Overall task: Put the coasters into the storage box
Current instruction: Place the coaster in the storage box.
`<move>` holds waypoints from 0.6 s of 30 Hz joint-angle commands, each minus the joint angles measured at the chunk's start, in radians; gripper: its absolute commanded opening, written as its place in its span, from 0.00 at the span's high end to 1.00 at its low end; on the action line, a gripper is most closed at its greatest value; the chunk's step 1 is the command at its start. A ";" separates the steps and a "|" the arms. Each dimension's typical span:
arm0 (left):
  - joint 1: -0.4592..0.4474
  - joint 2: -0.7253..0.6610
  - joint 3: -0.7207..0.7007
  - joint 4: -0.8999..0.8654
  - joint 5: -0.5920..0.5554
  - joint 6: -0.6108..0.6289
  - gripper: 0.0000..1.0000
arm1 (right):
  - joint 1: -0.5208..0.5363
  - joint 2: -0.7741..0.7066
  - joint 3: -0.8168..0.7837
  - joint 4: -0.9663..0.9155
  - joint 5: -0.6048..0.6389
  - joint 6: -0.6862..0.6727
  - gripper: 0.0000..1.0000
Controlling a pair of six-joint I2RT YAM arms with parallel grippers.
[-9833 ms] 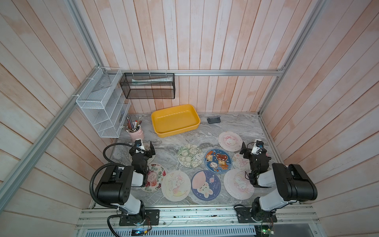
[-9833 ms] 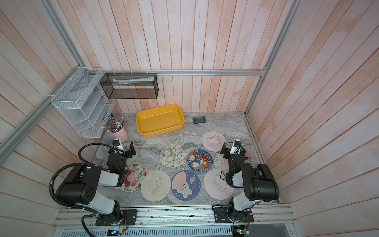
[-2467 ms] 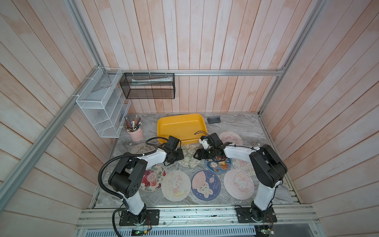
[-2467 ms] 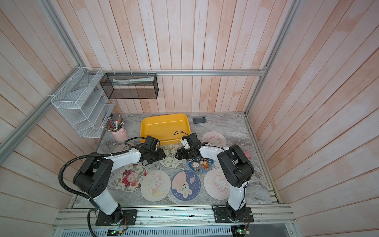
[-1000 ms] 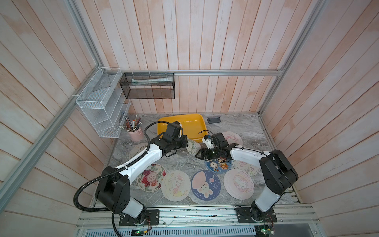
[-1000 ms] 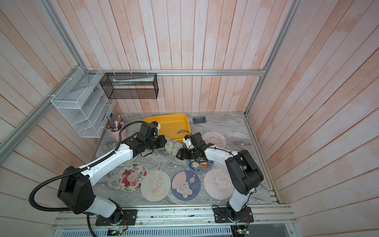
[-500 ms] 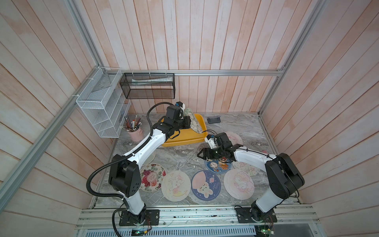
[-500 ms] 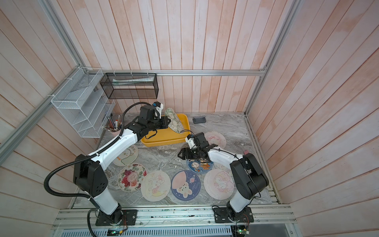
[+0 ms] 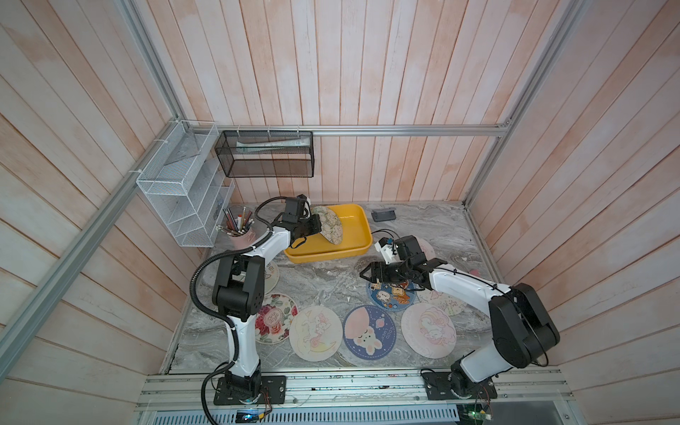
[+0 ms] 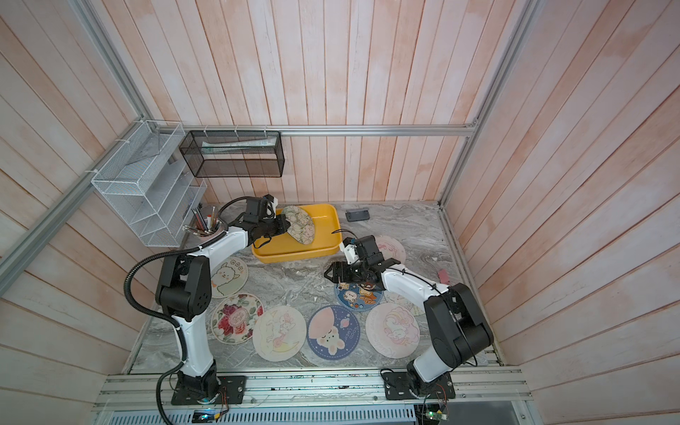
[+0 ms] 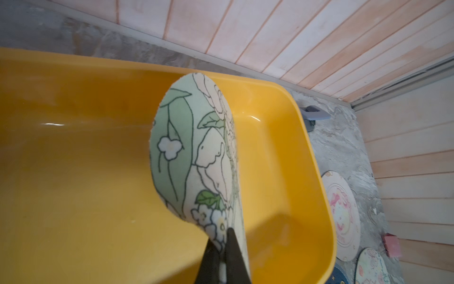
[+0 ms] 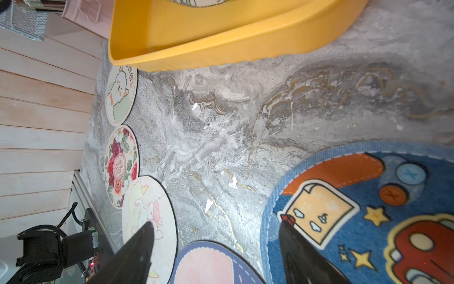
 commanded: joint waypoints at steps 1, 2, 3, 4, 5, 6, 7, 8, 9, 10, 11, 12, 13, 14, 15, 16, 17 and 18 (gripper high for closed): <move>0.031 0.022 -0.018 0.004 -0.038 0.035 1.00 | -0.012 -0.020 -0.028 -0.027 -0.002 0.000 0.20; 0.037 0.022 -0.022 -0.002 -0.052 0.041 1.00 | -0.012 -0.021 -0.030 -0.028 -0.002 0.000 0.20; 0.038 0.023 -0.025 -0.012 -0.069 0.047 1.00 | -0.013 -0.023 -0.031 -0.028 -0.003 0.001 0.20; 0.038 0.024 -0.025 -0.023 -0.084 0.051 1.00 | -0.013 -0.023 -0.030 -0.026 -0.002 0.001 0.20; 0.038 0.022 -0.026 -0.030 -0.096 0.053 1.00 | -0.012 -0.023 -0.030 -0.025 -0.002 0.003 0.20; 0.038 0.020 -0.028 -0.036 -0.104 0.055 0.97 | -0.013 -0.023 -0.028 -0.022 -0.004 0.005 0.20; 0.038 0.019 -0.029 -0.042 -0.108 0.056 0.80 | -0.011 -0.023 -0.027 -0.021 -0.005 0.006 0.19; 0.038 0.017 -0.030 -0.048 -0.112 0.055 0.57 | -0.013 -0.022 -0.027 -0.021 -0.005 0.007 0.19; 0.038 0.013 -0.031 -0.055 -0.122 0.055 0.38 | -0.013 -0.022 -0.025 -0.021 -0.007 0.007 0.19; 0.038 0.006 -0.035 -0.057 -0.131 0.056 0.28 | -0.012 -0.023 -0.025 -0.024 -0.005 0.007 0.19; 0.036 -0.005 -0.041 -0.056 -0.141 0.055 0.22 | -0.013 -0.024 -0.025 -0.028 -0.005 0.007 0.19; 0.032 -0.019 -0.049 -0.055 -0.151 0.057 0.17 | -0.013 -0.027 -0.025 -0.033 0.000 0.007 0.19; 0.028 -0.032 -0.054 -0.052 -0.159 0.059 0.15 | -0.013 -0.030 -0.028 -0.037 0.003 0.007 0.19; 0.025 -0.047 -0.060 -0.049 -0.167 0.064 0.14 | -0.013 -0.033 -0.027 -0.043 0.007 0.008 0.19; 0.019 -0.059 -0.063 -0.048 -0.168 0.067 0.13 | -0.013 -0.037 -0.029 -0.049 0.010 0.009 0.19; 0.016 -0.068 -0.064 -0.050 -0.168 0.067 0.13 | -0.013 -0.039 -0.031 -0.054 0.013 0.010 0.19; 0.009 -0.082 -0.065 -0.053 -0.168 0.067 0.13 | -0.013 -0.043 -0.033 -0.061 0.019 0.012 0.19; 0.001 -0.097 -0.069 -0.054 -0.170 0.069 0.12 | -0.013 -0.045 -0.036 -0.068 0.021 0.014 0.19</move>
